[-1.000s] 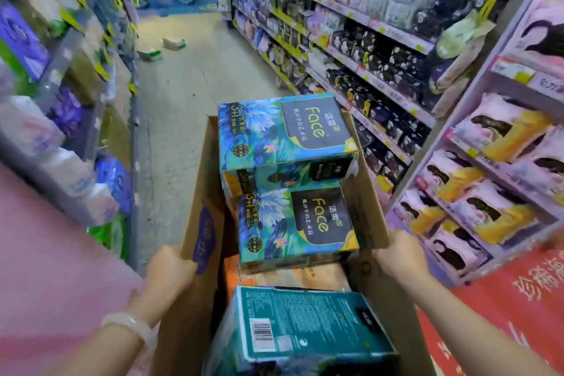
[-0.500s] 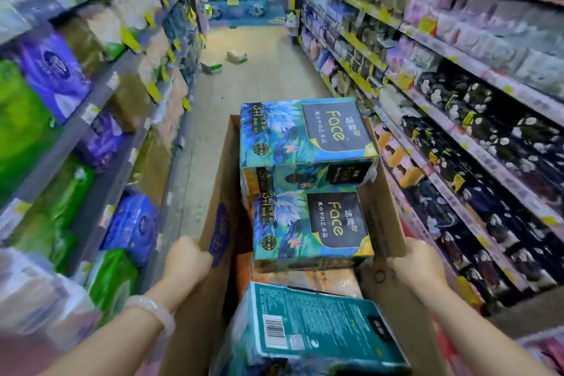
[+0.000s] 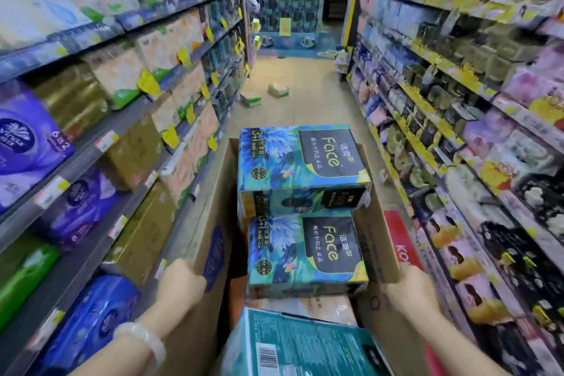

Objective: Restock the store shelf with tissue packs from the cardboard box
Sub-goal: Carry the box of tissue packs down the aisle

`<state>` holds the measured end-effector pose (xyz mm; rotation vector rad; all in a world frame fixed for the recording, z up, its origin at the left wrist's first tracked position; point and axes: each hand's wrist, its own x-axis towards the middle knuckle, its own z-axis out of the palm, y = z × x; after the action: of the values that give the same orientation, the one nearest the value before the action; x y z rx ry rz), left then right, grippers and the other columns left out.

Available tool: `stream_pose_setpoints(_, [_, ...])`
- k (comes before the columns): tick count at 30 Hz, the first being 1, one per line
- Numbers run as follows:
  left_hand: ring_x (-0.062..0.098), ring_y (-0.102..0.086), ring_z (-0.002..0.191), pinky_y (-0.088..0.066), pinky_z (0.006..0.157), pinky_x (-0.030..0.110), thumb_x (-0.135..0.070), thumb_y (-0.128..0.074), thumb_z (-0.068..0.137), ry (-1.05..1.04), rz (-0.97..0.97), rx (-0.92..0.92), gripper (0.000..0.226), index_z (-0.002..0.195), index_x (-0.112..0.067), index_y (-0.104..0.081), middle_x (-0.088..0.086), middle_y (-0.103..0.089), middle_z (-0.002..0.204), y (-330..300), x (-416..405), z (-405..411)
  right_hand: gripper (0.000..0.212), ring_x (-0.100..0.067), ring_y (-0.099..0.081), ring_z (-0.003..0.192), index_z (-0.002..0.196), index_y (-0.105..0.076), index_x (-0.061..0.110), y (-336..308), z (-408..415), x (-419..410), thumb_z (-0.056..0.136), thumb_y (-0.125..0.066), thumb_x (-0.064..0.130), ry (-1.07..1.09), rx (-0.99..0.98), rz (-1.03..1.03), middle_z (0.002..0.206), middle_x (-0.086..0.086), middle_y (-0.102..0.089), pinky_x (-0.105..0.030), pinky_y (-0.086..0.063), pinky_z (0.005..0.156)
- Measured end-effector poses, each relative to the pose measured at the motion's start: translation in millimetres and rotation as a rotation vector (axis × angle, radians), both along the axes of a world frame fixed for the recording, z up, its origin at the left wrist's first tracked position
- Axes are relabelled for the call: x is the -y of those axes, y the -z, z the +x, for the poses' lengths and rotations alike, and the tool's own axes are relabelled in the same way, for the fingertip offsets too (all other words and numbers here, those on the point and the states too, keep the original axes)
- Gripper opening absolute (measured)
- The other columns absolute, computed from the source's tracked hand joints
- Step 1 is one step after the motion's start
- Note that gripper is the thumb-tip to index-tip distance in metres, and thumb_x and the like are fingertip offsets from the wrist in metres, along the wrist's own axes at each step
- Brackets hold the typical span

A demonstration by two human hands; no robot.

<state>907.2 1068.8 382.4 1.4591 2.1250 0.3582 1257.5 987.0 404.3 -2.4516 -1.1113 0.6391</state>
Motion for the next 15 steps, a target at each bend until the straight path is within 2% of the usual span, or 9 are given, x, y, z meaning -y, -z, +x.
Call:
stream_pose_setpoints(3, [0.033, -0.064, 0.082, -0.05, 0.064, 0.03, -0.01, -0.063, 0.069, -0.042, -0.021, -0.003, 0.015, 0.083, -0.004, -0.067, 0.016, -0.07, 0.086, -1, -70, 17, 0.008, -0.037, -0.068, 0.086, 0.07, -0.061, 0.015, -8, 18, -85, 0.072, -0.063, 0.008, -0.038, -0.019, -0.013, 0.088, -0.023, -0.072, -0.032, -0.043, 0.062])
stream_pose_setpoints(6, [0.033, -0.065, 0.08, -0.04, 0.057, 0.025, -0.008, -0.064, 0.07, -0.061, -0.023, 0.041, 0.017, 0.086, -0.004, -0.068, 0.015, -0.07, 0.083, 0, -144, 33, 0.018, -0.037, -0.068, 0.088, 0.061, -0.052, 0.017, -9, 32, -173, 0.072, -0.064, 0.009, -0.058, -0.029, -0.02, 0.087, -0.023, -0.072, -0.033, -0.043, 0.063])
stream_pose_setpoints(9, [0.033, -0.065, 0.077, -0.039, 0.054, 0.025, -0.005, -0.063, 0.071, -0.084, -0.022, 0.073, 0.016, 0.085, -0.002, -0.069, 0.015, -0.069, 0.08, 7, -224, 42, 0.023, -0.036, -0.069, 0.088, 0.057, -0.048, 0.018, 2, 41, -259, 0.071, -0.064, 0.008, -0.06, -0.026, -0.044, 0.085, -0.022, -0.073, -0.035, -0.047, 0.064])
stream_pose_setpoints(12, [0.032, -0.066, 0.078, -0.045, 0.056, 0.026, -0.004, -0.061, 0.073, -0.109, -0.058, 0.103, 0.02, 0.091, -0.003, -0.068, 0.016, -0.07, 0.084, 10, -307, 51, 0.025, -0.035, -0.07, 0.082, 0.054, -0.048, 0.018, 5, 48, -348, 0.068, -0.066, 0.006, -0.072, -0.05, -0.088, 0.078, -0.02, -0.073, -0.032, -0.045, 0.06])
stream_pose_setpoints(15, [0.029, -0.062, 0.072, -0.039, 0.051, 0.024, -0.002, -0.061, 0.074, -0.127, -0.071, 0.086, 0.018, 0.09, 0.0, -0.069, 0.015, -0.068, 0.08, 7, -388, 59, 0.021, -0.034, -0.07, 0.081, 0.057, -0.052, 0.018, 6, 57, -435, 0.066, -0.066, 0.005, -0.089, -0.065, -0.114, 0.073, -0.018, -0.072, -0.032, -0.049, 0.06])
